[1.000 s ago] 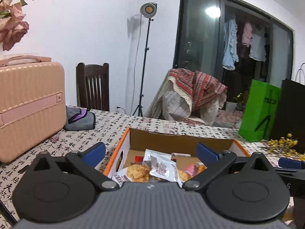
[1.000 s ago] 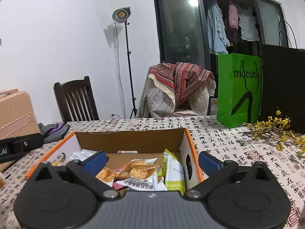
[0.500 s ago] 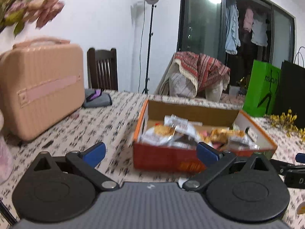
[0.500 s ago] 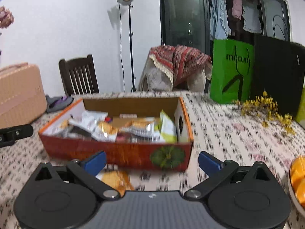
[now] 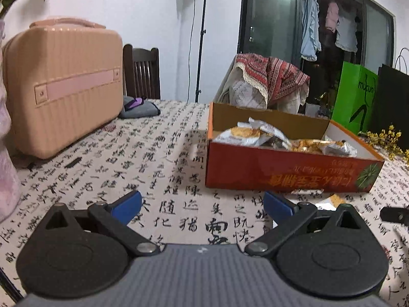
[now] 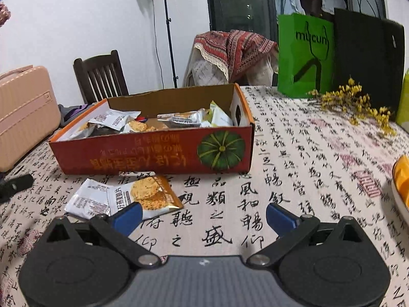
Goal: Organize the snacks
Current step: 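Move both grippers back toward the last packets on the table, then grasp the white pumpkin-seed biscuit packet with the right gripper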
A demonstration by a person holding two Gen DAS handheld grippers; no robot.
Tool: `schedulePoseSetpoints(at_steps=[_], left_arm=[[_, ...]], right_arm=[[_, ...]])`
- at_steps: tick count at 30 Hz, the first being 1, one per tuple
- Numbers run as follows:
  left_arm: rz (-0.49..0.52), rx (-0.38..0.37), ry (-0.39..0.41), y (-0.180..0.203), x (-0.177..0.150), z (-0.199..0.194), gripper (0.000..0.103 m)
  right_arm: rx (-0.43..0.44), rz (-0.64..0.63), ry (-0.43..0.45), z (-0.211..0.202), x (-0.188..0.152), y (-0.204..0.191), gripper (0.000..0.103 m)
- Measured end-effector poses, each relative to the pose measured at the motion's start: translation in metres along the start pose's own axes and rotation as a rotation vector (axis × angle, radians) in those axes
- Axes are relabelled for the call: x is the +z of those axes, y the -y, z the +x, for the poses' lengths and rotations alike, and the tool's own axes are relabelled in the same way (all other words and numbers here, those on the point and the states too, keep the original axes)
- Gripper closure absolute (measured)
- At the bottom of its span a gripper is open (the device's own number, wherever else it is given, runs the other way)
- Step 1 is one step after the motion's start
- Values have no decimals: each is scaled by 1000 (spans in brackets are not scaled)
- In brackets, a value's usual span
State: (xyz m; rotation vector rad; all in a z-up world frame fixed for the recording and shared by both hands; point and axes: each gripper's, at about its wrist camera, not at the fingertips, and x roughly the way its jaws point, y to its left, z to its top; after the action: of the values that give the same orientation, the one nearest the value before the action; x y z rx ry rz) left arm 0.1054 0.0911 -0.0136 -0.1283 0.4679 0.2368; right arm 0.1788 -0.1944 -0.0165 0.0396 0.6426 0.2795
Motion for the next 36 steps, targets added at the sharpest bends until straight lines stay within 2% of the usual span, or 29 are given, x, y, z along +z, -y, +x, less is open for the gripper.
schedulePoseSetpoints(at_steps=[5,11,18,23,30,36], left_arm=[[-32,-11,-29,-7,-2,8,0],[-54,-26,-28,-11,-3,8,0],[-62,-32,-35,-11,-4,9,0],[-70,-38,-41,-12,-4,11,0],[-72,-39,-41,-12,-4,12,0],[-81,-36,-41,-13,-4,12,0]], right_arm=[[9,2,-8,3,2,-3,0],[20,-74,-40,17,7,-26,0],[29,-204,-104,49,20,-58,0],[74,-211,-179,79,24,-64,0],[76,-181,-96,80,15,-61,0],[105,-198,-108,82,18,-59,0]])
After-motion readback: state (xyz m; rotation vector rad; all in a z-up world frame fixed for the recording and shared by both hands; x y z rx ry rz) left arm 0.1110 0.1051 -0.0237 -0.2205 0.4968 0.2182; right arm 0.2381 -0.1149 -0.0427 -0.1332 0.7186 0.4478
